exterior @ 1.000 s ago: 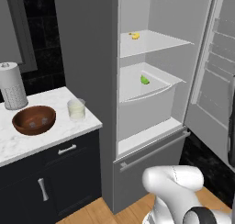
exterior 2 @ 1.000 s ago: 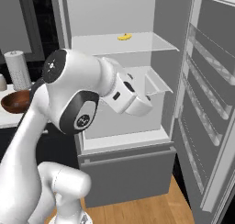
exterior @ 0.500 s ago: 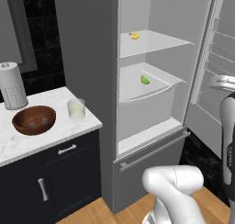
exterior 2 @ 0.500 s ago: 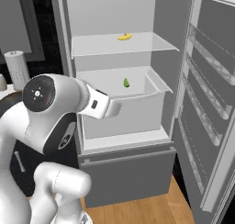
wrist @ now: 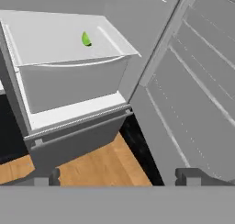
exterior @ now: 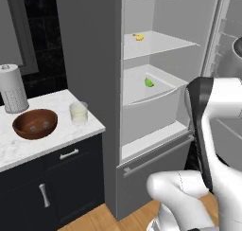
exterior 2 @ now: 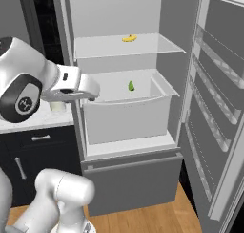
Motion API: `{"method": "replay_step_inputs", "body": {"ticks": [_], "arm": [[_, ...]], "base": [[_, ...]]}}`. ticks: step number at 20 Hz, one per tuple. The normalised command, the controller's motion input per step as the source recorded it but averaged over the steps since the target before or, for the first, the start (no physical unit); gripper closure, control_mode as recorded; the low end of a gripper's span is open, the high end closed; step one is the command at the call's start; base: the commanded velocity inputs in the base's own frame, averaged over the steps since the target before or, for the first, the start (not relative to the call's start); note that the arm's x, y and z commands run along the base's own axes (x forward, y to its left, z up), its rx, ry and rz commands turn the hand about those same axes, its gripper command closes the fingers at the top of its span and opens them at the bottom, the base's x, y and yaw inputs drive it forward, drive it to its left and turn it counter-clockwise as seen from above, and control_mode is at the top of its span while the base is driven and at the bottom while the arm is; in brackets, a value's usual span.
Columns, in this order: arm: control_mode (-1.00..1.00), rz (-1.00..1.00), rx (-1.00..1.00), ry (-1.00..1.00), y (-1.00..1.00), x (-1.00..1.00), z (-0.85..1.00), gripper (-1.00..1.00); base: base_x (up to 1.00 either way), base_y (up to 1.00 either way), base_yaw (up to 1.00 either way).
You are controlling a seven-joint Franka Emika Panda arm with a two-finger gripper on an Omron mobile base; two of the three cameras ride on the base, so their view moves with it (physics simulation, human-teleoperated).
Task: Grab a lemon wedge from the fridge and one ice cube from the ice bowl, and put them in the glass of lemonade.
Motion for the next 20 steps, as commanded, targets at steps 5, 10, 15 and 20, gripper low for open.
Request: {"method": "replay_step_inputs", "body": {"ticks": [5, 10, 15, 20], "arm": [[-1.0, 0.09, 0.02, 0.18, 0.13, 0.0, -1.0, -1.0], [-1.0, 0.04, 0.23, 0.0, 0.0, -0.15, -0.54, -1.0], [-1.0, 0.02, 0.13, 0.0, -0.08, -0.12, -0.17, -1.0], [-1.0, 0.0, 0.0, -0.01, 0.0, 0.0, -0.41, -1.0]], "base": [[0.0, 0.0, 0.0], [0.0, 0.0, 0.0], [0.0, 0.0, 0.0], [0.0, 0.0, 0.0]]}}
